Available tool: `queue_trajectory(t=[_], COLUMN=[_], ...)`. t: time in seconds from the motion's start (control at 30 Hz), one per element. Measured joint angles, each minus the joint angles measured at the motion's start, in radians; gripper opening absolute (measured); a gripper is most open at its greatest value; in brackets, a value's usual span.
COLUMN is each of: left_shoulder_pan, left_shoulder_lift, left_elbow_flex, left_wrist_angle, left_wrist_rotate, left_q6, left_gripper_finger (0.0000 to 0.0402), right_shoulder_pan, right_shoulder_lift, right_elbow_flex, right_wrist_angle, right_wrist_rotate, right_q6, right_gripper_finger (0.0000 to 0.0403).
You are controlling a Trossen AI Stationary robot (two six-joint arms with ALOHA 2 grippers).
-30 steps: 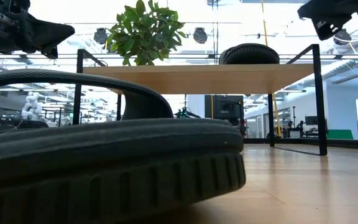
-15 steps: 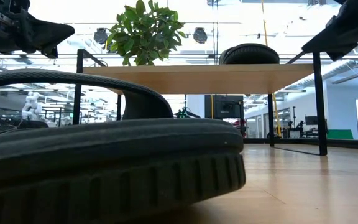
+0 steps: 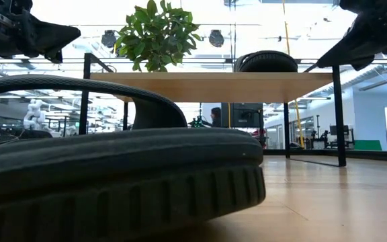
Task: Pick and place slides into the shelf
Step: Adjust the shelf, then put the middle black slide on the shelf
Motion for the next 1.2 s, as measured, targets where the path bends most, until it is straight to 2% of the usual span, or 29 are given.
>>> queue_trajectory(t=[0.17, 0.27, 0.33, 0.5, 0.57, 0.7, 0.9, 1.1, 1.2], left_shoulder_pan=[0.000, 0.000, 0.000, 0.000, 0.000, 0.000, 0.000, 0.000, 0.000], left_shoulder_lift=[0.000, 0.000, 0.000, 0.000, 0.000, 0.000, 0.000, 0.000, 0.000], left_elbow_flex=[0.000, 0.000, 0.000, 0.000, 0.000, 0.000, 0.000, 0.000, 0.000], left_wrist_angle=[0.000, 0.000, 0.000, -0.001, -0.001, -0.001, -0.001, -0.001, -0.001], left_wrist_rotate=[0.000, 0.000, 0.001, 0.001, 0.001, 0.001, 0.002, 0.004, 0.003], left_q6=[0.000, 0.000, -0.001, -0.005, 0.002, 0.024, 0.037, 0.029, 0.029], left_gripper_finger=[0.0033, 0.0033, 0.0033, 0.0033, 0.0033, 0.0033, 0.0033, 0.0033, 0.0033], right_shoulder_pan=[0.011, 0.035, 0.051, 0.094, 0.105, 0.083, 0.028, 0.013, 0.016], right_shoulder_lift=[0.000, -0.007, -0.018, -0.081, -0.129, -0.228, -0.332, -0.452, -0.507], right_elbow_flex=[0.000, 0.010, 0.026, 0.029, 0.029, 0.010, -0.107, -0.296, -0.367], right_wrist_angle=[0.194, 0.315, 0.320, 0.276, 0.227, 0.230, 0.358, 0.589, 0.666], right_wrist_rotate=[-0.170, -0.208, -0.185, -0.008, -0.002, -0.105, -0.398, -0.473, -0.472], right_q6=[-0.180, -0.311, -0.354, -0.440, -0.505, -0.577, -0.694, -0.680, -0.671], right_gripper_finger=[0.0000, 0.0000, 0.0000, 0.0000, 0.0000, 0.0000, 0.0000, 0.0000, 0.0000])
